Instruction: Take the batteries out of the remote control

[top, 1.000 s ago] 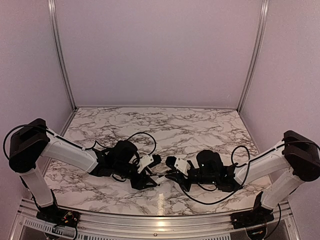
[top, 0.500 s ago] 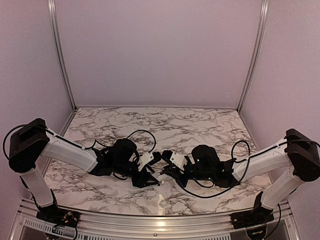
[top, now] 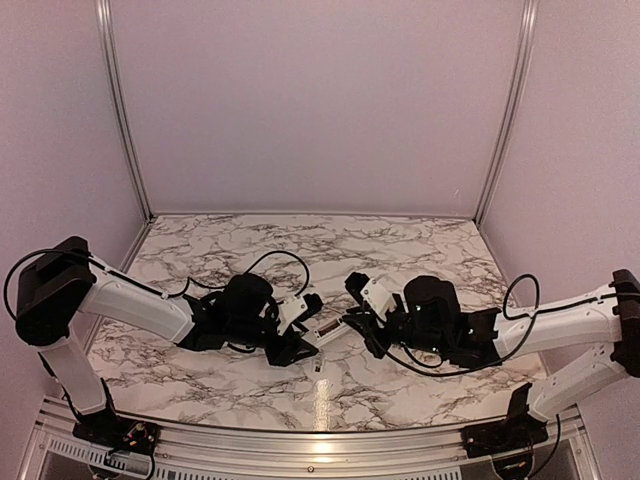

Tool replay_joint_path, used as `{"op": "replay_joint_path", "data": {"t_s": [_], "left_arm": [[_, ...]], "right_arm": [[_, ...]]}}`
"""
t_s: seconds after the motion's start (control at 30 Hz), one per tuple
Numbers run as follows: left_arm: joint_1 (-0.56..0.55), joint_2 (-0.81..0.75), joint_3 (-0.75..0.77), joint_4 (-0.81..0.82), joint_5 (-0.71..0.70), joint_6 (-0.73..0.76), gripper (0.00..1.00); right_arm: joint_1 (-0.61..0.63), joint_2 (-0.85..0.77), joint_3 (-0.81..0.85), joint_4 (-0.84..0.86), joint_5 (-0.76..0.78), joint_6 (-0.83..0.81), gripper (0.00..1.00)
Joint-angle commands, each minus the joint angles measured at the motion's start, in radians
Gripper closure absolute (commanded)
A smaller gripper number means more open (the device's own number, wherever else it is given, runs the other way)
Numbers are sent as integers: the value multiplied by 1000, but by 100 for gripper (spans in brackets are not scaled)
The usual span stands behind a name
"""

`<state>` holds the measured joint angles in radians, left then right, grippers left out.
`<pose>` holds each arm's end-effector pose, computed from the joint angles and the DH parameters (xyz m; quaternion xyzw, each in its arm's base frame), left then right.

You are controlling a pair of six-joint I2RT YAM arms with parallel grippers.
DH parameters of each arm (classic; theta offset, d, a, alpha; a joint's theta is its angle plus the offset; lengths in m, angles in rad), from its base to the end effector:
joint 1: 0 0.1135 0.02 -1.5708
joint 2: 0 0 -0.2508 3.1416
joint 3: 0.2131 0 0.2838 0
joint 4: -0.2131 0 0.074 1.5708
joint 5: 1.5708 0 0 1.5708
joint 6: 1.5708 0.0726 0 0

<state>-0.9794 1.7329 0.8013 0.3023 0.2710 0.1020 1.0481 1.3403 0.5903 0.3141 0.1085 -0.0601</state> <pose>0.2016 -0.3350 0.0895 0.5071 0.7255 -0.2999 0.3557 0.1761 0.2899 0.1508 -0.4183 0.7314 0.2142 0.4942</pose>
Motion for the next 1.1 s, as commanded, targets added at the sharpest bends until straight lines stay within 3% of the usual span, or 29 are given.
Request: {"op": "replay_joint_path", "data": {"t_s": [0.0, 0.27, 0.63, 0.8, 1.07], "left_arm": [[-16, -56, -9, 60, -140, 36, 100], [-77, -73, -71, 168, -386, 97, 100], [-87, -12, -158, 442, -467, 179, 100], [-114, 53, -154, 489, -592, 278, 100], [-143, 85, -151, 501, -732, 376, 100]], "right_arm": [[8, -85, 34, -111, 100, 78, 100], [8, -209, 41, -243, 149, 187, 100], [8, -285, 36, -310, 170, 292, 100], [9, -273, 96, -476, 174, 372, 100], [8, -221, 219, -654, 22, 402, 100]]}}
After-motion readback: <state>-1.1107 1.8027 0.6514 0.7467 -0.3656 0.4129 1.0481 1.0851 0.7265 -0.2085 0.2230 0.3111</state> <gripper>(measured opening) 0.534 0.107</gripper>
